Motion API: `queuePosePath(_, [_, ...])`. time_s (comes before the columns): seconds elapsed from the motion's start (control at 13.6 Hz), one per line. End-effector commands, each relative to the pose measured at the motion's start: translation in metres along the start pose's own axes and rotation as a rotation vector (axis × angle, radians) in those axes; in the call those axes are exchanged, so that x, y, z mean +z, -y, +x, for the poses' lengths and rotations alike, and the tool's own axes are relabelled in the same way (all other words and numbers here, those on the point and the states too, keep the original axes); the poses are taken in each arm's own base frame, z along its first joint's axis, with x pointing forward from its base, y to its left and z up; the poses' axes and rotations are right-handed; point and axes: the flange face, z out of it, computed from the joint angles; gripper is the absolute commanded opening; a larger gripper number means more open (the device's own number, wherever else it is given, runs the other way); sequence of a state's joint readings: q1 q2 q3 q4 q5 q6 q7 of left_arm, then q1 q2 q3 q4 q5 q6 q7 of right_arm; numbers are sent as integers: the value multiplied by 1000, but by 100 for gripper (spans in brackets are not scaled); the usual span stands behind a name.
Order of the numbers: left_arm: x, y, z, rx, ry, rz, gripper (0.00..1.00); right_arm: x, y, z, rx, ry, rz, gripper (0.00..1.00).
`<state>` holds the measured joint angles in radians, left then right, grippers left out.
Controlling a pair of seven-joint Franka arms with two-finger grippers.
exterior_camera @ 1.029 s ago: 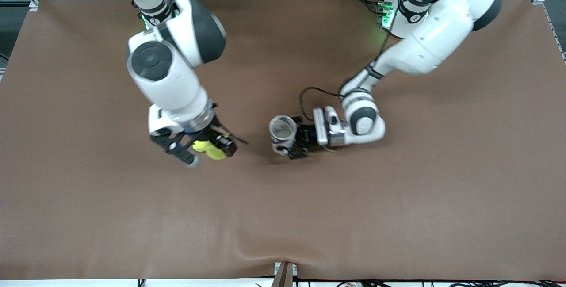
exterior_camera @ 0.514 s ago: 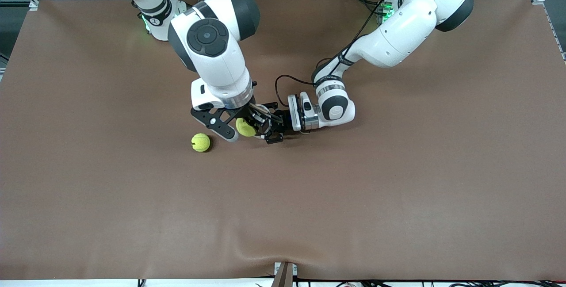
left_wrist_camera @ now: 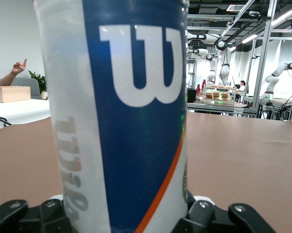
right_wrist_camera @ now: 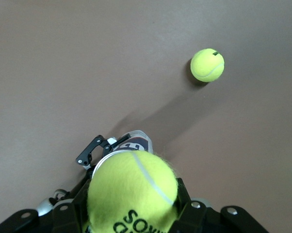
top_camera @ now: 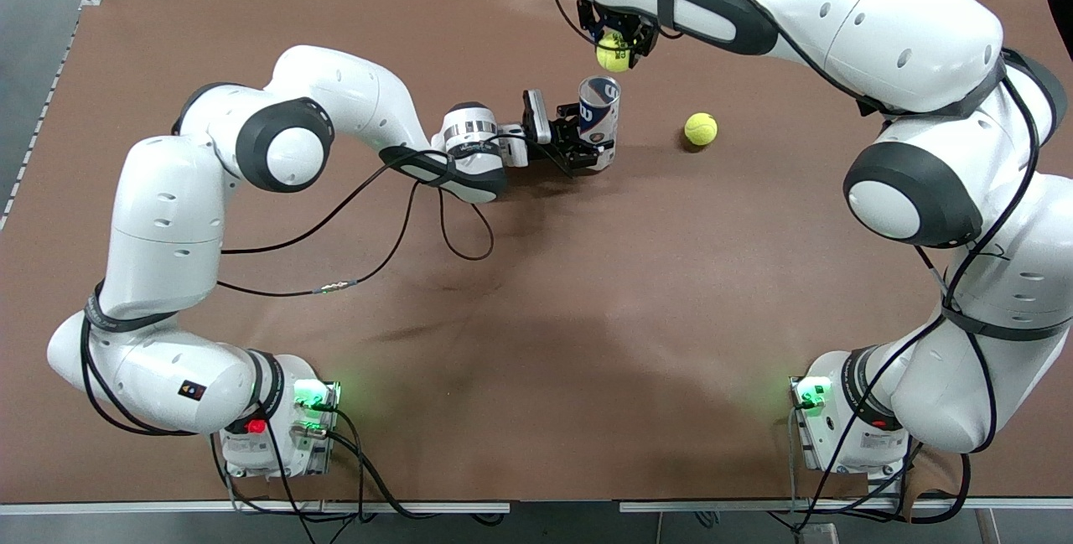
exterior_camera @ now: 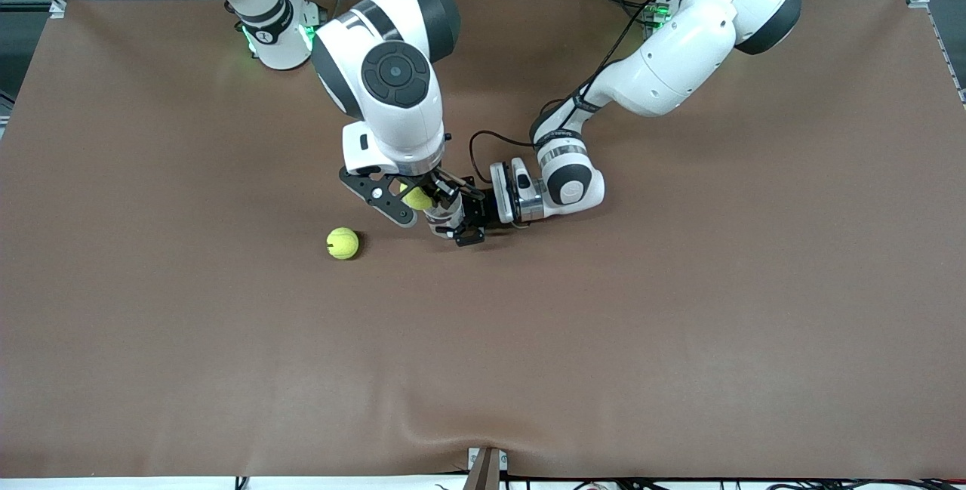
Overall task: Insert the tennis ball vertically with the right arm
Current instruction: 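Hold the ball over the can's open end with the right gripper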
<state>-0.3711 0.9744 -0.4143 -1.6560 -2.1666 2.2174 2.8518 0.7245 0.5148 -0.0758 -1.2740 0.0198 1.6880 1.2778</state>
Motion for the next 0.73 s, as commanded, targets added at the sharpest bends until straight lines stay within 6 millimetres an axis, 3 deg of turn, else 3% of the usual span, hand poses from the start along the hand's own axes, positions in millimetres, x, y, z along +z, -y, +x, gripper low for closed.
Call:
queuePosePath(0.0, [-4, -10, -21, 307, 12, 57, 65, 14, 5, -8, 8, -17, -25, 0])
queuePosePath(0.29, [3, -23, -24, 302, 14, 44, 65, 23, 13, -24, -6, -17, -29, 0])
queuePosePath(0.66, [6, -29, -24, 297, 13, 62, 65, 32, 16, -25, -8, -16, -40, 0])
